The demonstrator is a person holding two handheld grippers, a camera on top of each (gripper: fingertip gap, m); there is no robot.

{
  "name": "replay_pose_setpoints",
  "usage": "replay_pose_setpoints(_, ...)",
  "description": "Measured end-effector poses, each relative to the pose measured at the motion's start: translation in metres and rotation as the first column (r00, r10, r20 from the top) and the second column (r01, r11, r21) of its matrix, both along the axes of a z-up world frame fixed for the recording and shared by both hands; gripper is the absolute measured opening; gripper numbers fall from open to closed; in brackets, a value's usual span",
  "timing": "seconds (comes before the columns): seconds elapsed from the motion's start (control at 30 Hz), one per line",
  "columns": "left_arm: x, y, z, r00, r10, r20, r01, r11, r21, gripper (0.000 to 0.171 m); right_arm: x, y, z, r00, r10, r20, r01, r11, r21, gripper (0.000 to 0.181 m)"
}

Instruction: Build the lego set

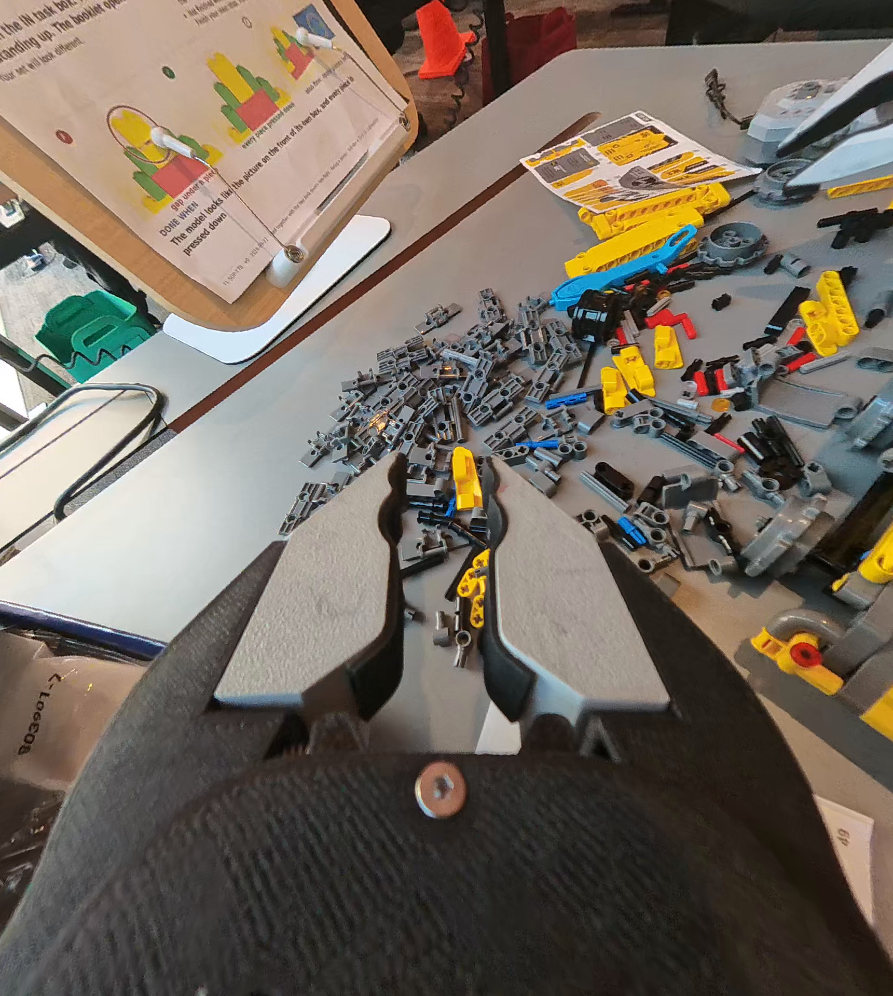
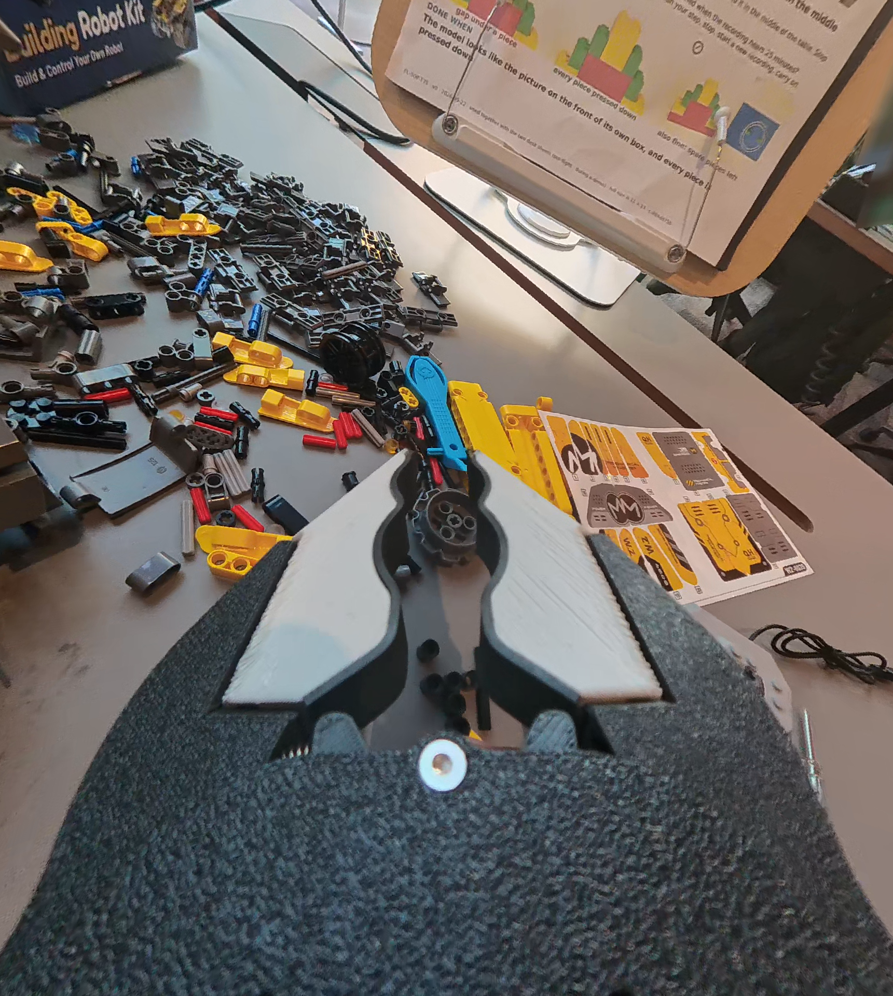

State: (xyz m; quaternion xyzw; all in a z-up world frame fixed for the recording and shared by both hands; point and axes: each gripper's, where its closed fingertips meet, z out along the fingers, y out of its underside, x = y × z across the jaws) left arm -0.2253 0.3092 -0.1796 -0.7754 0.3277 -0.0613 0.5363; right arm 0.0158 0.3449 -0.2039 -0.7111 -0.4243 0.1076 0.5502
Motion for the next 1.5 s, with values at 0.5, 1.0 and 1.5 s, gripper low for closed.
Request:
replay_pose_setpoints(0.5,-0.007,0.000,-0.001,0.999,0.041,-0.003,-0.041,0.998,-0.039,0.018,-0.004,-0.003,-0.003,1.000,0.022,0.018,-0.021,1.000,-0.010,0.018)
replay_pose_setpoints(1.0,0.000,-0.002,-0.010,0.999,0.020,-0.037,-0.022,0.998,-0.060,0.012,0.003,-0.081,0.022,0.952,0.206,-0.227,-0.248,0.953,-0.174,0.018)
replay_pose_setpoints(1.5,-0.002,-0.007,-0.006,1.000,0.007,0.012,-0.006,0.998,-0.070,0.011,0.047,-0.205,-0.033,0.981,0.151,-0.123,-0.193,0.848,-0.493,0.017)
